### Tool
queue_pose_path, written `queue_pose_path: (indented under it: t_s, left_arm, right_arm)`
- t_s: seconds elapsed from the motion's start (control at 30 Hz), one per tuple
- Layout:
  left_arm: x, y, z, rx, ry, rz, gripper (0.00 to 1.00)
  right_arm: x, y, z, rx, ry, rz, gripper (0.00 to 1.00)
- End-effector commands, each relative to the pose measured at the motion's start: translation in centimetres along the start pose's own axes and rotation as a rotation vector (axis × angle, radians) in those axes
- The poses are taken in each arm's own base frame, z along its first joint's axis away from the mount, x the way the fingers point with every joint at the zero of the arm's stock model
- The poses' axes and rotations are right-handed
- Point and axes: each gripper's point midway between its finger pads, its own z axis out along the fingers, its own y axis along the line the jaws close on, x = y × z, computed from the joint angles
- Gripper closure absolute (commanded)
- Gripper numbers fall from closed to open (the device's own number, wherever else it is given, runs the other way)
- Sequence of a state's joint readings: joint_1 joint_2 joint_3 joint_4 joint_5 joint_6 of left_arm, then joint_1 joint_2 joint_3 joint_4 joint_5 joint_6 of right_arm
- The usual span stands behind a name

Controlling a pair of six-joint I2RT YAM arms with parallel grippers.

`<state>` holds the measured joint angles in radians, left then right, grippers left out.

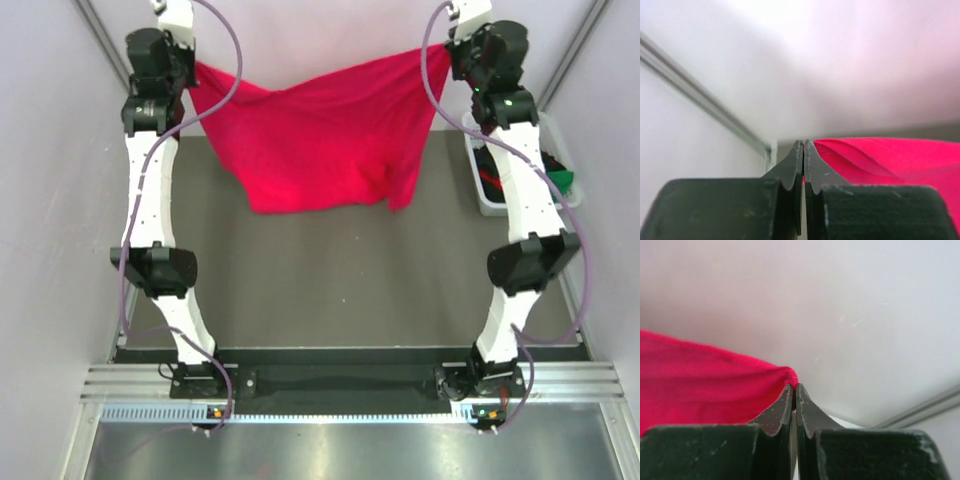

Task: Fold and stack the t-shirts
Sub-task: Flatten the tshirt out

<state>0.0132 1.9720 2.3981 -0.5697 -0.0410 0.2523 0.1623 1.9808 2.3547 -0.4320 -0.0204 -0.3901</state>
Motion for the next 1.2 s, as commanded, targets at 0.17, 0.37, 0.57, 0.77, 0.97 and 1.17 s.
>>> queue_pose_path:
  t_s: [0.17, 0.37, 0.57, 0.77, 0.97, 1.17]
  left_arm:
    - [-23.0, 4.5, -21.7, -0.076, -0.754, 0.059, 1.00]
    - [-17.5, 1.7, -25.5, 0.035, -0.647, 0.162, 1.00]
    - [-1.6, -4.0, -26.9, 0.266, -0.283, 0.216, 1.00]
    - [14.3, -8.9, -34.5, 0.491, 0.034, 0.271, 1.00]
    - [20.6, -10.0, -41.1, 0.550, 0.132, 0.328, 1.00]
    - [23.8, -10.0, -43.0, 0.563, 0.238, 0.333, 1.00]
  right_arm:
    - [-17.9, -6.2, -19.4, 0.172, -0.501, -0.083, 1.00]
    - [-6.3, -0.7, -21.4, 0.017, -0.283, -0.252, 1.00]
    - [5.8, 5.2, -23.9, -0.157, -0.064, -0.224, 1.00]
    - [22.0, 13.3, -28.3, -0.416, 0.286, -0.149, 1.00]
    - [25.2, 15.1, -34.0, -0.493, 0.361, -0.148, 1.00]
    - [27.0, 15.5, -36.9, -0.573, 0.410, -0.270, 1.00]
